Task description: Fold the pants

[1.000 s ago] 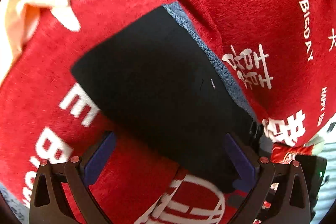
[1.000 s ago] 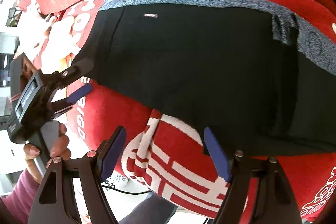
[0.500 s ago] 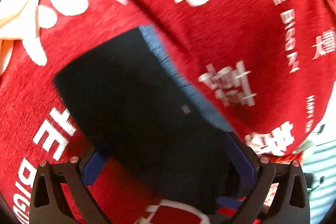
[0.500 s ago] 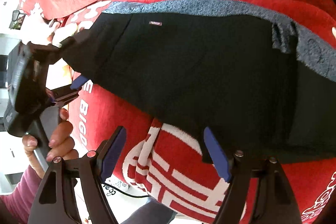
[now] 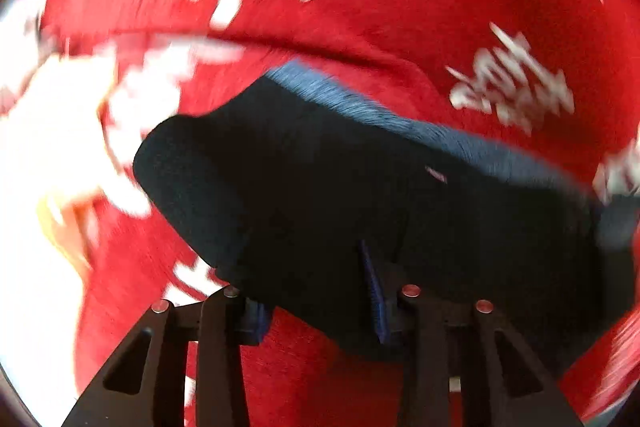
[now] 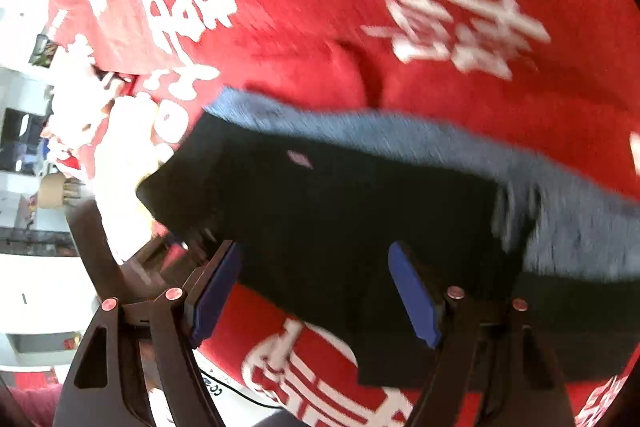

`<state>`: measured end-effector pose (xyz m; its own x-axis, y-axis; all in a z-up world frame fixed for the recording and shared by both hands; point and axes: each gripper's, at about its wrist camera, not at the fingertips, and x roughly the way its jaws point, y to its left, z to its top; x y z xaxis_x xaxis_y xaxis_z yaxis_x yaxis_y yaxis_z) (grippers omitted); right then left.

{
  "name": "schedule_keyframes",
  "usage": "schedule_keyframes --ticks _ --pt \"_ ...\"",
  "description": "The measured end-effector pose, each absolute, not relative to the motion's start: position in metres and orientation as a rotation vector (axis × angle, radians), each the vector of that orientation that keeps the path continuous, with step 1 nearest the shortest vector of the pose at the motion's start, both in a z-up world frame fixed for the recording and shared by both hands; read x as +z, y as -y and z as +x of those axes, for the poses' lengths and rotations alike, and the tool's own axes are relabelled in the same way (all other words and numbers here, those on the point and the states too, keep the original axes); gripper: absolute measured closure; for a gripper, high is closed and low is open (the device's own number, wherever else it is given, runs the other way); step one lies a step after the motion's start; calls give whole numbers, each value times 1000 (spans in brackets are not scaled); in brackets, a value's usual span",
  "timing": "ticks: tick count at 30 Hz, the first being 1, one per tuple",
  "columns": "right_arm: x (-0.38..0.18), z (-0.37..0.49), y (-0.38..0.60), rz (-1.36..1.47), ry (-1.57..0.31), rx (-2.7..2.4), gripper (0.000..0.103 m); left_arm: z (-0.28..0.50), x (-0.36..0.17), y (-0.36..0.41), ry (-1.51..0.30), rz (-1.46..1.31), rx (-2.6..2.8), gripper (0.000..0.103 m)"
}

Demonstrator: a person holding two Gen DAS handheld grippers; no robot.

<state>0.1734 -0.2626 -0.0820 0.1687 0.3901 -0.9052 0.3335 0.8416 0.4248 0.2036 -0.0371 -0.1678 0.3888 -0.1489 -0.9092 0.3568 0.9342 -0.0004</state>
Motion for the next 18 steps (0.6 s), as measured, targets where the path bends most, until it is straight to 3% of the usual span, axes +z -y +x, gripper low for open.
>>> schedule_keyframes --ticks 5,18 --pt "-87 244 230 636 -1541 263 22 182 -164 60 -1010 437 -343 64" --pt "-132 330 89 198 -1882 519 21 182 -164 71 -965 524 -342 64"
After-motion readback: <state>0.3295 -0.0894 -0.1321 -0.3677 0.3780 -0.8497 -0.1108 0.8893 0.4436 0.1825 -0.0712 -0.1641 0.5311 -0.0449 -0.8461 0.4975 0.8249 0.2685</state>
